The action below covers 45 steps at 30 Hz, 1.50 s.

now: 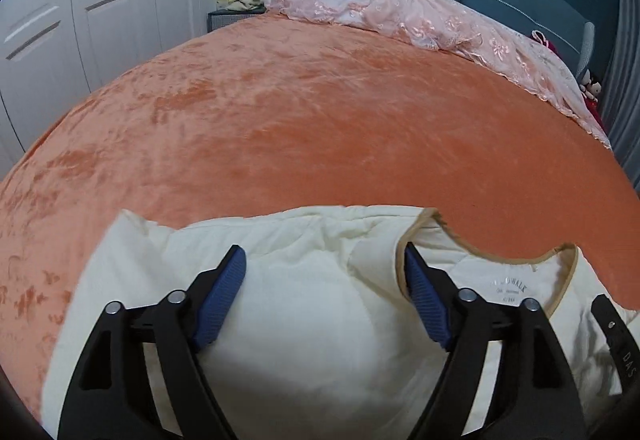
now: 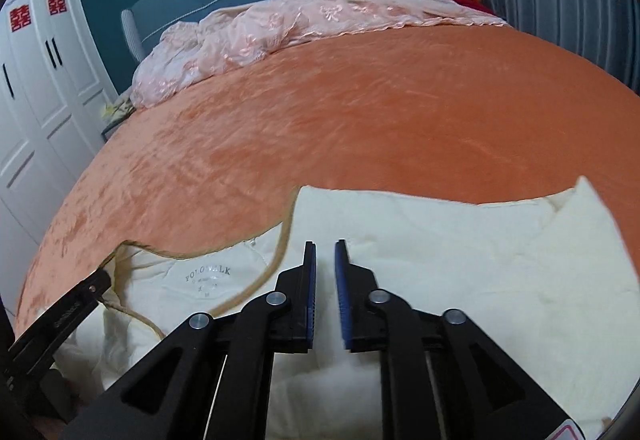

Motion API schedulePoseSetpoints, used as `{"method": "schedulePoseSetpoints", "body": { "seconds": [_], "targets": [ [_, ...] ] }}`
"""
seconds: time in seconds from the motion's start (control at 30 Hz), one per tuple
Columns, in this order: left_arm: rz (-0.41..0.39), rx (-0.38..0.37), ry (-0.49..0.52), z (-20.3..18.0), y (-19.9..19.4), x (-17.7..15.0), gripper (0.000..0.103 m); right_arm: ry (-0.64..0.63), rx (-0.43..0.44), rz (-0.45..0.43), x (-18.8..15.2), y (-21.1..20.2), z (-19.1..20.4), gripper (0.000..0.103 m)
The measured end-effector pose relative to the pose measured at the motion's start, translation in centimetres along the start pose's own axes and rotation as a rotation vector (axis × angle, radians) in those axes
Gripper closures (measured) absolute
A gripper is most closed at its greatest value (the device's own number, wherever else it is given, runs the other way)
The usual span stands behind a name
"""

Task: Fold large clothes
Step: 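Fold the collar end over toward the hem with the right tool, then release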

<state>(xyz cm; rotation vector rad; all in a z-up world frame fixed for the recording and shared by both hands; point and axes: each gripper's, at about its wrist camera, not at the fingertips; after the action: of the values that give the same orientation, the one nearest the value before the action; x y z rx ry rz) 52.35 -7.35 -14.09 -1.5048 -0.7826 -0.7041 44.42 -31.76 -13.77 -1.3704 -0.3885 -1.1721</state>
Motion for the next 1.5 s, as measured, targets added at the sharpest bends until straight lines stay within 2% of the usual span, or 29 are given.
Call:
{"method": "schedulePoseSetpoints", "body": {
  "seconds": [0.17,0.27,0.37,0.53,0.77,0.83,0.9,0.93,1.07,1.17,1.37,1.5],
  "targets": [
    [0.009,-0.045,0.146,0.9,-6.2,-1.7,0.023,-0.079,0.053,0.072,-1.6,-6.8,-0.5,0.088],
    [-0.028,-0.009,0.209,1.3,-10.7,-3.7,0.025,-0.130,0.073,0.103,-4.4,-11.5,-0.9,0.088],
    [-0.053,-0.021,0.236,2.2,-14.9,-6.0,0.024,-0.167,0.076,0.108,-7.5,-16.0,-1.4,0.088],
    [0.013,-0.047,0.154,5.9,-20.5,-10.1,0.023,-0.205,0.082,0.090,-11.8,-23.4,-2.5,0.088],
    [0.078,-0.015,0.057,12.7,-28.3,-16.1,0.023,-0.225,0.096,0.081,-16.1,-32.8,-4.5,0.088],
    [0.090,-0.006,0.050,14.4,-30.4,-17.4,0.023,-0.247,0.090,0.072,-16.9,-35.2,-4.9,0.081],
    [0.094,0.009,0.051,15.8,-32.3,-18.3,0.020,-0.279,0.067,0.046,-17.6,-37.5,-5.4,0.066],
    [0.099,0.019,0.052,16.3,-33.0,-18.7,0.015,-0.292,0.056,0.038,-17.8,-38.2,-5.7,0.064],
    [0.111,0.055,0.028,19.0,-35.1,-19.6,0.012,-0.258,-0.009,0.028,-17.7,-40.2,-8.4,0.062],
    [0.125,0.075,-0.012,21.0,-35.4,-19.5,0.011,-0.180,-0.061,0.010,-16.9,-41.2,-11.5,0.047],
    [0.195,0.090,-0.132,23.9,-32.2,-19.3,0.010,-0.048,-0.186,0.066,-16.4,-38.6,-18.8,0.046],
    [0.276,0.055,-0.192,24.5,-29.1,-20.3,0.010,0.043,-0.184,0.148,-17.3,-35.9,-21.6,0.046]
  ]
}}
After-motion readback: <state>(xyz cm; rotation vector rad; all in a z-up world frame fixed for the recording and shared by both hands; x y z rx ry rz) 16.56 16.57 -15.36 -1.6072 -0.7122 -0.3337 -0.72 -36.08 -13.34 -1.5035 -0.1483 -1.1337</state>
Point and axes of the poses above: each gripper's, at about its wrist camera, not at the fingertips, and y roughly the way its jaws point, z to its left, x to its top, and after that the axes turned 10 degrees about -z, right-handed
